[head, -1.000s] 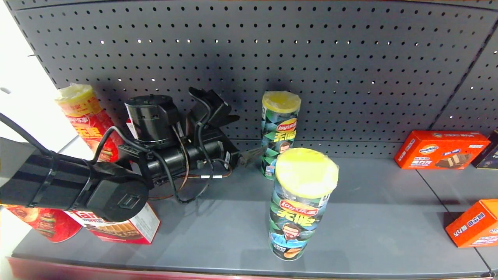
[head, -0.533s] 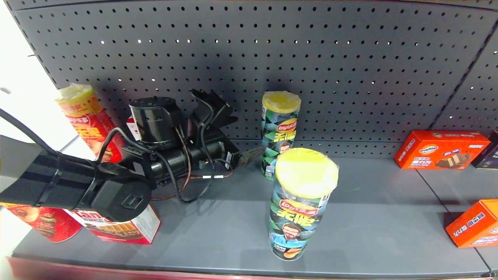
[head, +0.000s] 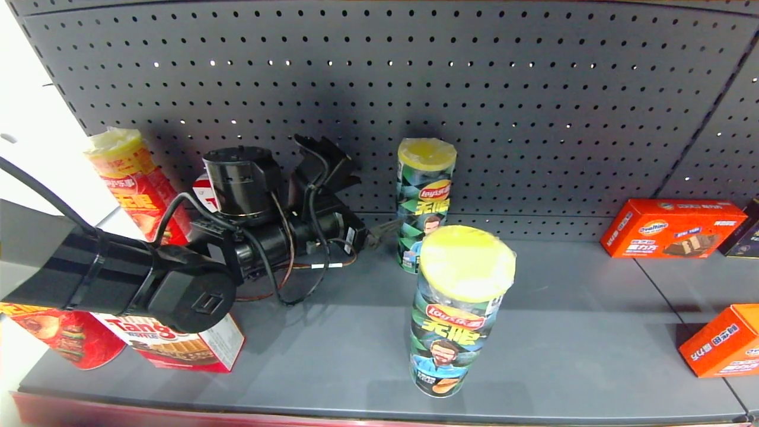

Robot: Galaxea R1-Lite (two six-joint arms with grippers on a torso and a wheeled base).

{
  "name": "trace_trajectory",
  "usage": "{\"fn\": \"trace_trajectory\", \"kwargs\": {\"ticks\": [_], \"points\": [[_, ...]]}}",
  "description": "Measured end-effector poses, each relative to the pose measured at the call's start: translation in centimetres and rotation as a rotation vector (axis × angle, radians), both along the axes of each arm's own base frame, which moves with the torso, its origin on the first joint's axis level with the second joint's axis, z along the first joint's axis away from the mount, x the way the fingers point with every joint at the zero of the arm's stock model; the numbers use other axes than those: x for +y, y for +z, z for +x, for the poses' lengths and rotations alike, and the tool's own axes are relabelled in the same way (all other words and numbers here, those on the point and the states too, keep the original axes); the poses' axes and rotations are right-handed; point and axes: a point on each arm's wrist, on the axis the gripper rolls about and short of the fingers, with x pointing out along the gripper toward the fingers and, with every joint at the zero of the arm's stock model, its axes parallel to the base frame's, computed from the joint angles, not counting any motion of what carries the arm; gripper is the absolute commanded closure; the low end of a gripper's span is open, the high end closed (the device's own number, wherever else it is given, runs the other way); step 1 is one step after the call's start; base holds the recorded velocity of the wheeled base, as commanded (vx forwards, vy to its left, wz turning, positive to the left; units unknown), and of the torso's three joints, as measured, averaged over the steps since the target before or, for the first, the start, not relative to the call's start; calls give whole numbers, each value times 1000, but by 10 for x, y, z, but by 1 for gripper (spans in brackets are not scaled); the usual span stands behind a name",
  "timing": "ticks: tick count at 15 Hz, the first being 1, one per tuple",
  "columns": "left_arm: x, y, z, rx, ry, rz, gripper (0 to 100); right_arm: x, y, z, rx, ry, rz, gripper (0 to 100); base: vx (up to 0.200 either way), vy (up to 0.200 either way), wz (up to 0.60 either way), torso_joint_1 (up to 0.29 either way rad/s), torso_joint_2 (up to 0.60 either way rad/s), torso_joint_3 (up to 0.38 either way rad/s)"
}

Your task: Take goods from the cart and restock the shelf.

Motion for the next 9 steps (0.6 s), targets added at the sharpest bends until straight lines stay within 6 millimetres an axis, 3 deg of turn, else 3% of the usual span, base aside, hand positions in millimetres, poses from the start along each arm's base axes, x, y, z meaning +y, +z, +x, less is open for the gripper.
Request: {"fn": "trace_trajectory", "kwargs": {"ticks": [9], "points": [[-1,9,1,-27,-1,-12,0,0,0,0,0,0,0,0,0,0,0,0,0,0]]}}
